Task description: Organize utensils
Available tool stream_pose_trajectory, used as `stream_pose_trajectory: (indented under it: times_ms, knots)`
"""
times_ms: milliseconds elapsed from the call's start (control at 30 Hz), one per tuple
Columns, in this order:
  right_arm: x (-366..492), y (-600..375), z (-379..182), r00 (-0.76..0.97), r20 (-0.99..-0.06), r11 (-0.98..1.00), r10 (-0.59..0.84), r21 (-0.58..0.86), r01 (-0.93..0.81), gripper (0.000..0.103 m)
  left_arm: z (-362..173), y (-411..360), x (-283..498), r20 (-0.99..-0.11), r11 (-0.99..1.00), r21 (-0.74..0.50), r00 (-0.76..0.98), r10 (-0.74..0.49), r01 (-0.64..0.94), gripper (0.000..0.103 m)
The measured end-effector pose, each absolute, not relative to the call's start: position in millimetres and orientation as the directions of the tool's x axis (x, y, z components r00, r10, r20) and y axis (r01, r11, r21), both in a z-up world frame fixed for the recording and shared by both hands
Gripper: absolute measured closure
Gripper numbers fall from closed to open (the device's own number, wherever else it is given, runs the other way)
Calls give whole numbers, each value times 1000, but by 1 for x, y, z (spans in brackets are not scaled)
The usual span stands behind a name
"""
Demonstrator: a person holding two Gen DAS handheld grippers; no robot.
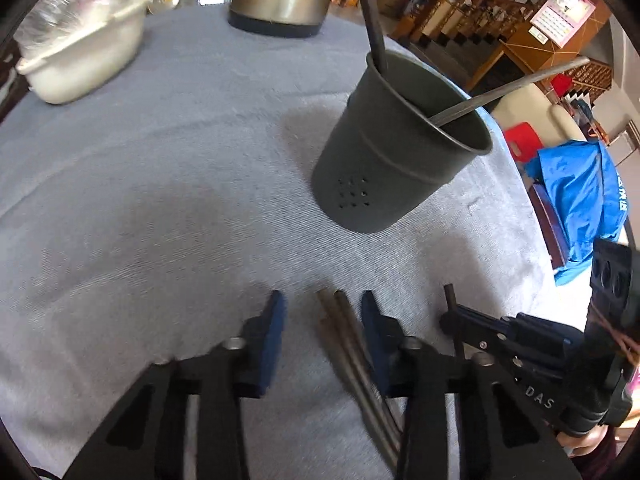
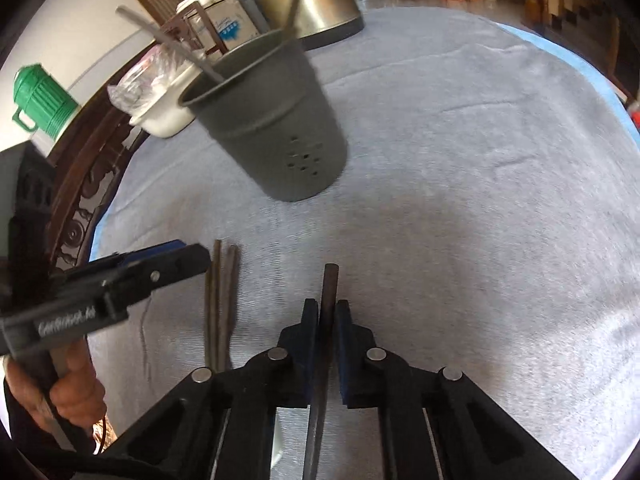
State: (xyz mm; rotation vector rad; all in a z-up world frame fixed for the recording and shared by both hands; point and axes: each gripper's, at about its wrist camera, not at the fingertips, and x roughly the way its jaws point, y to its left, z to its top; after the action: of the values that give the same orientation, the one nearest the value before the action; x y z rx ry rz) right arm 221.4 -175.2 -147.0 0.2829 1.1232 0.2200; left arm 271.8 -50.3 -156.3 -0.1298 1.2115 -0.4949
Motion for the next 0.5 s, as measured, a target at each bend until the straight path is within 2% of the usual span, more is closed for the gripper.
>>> stream_pose_trajectory:
  times_ms: [133,233,500]
  knots:
    - [220,-189,-145,424,-845,935,325,354,-11,95,-166,-57,283,-865,870,-393,200,-459,298,86]
    - [218,-197,-141,436,-835,929,335,370,-6,95,-172,-61,288,-864,859,-420,162,-478,292,92]
    - [208,-206,-126,483,-798,917,360,397,-27,95,-157,-58,285,-843,843,-439,183,-506,310,94]
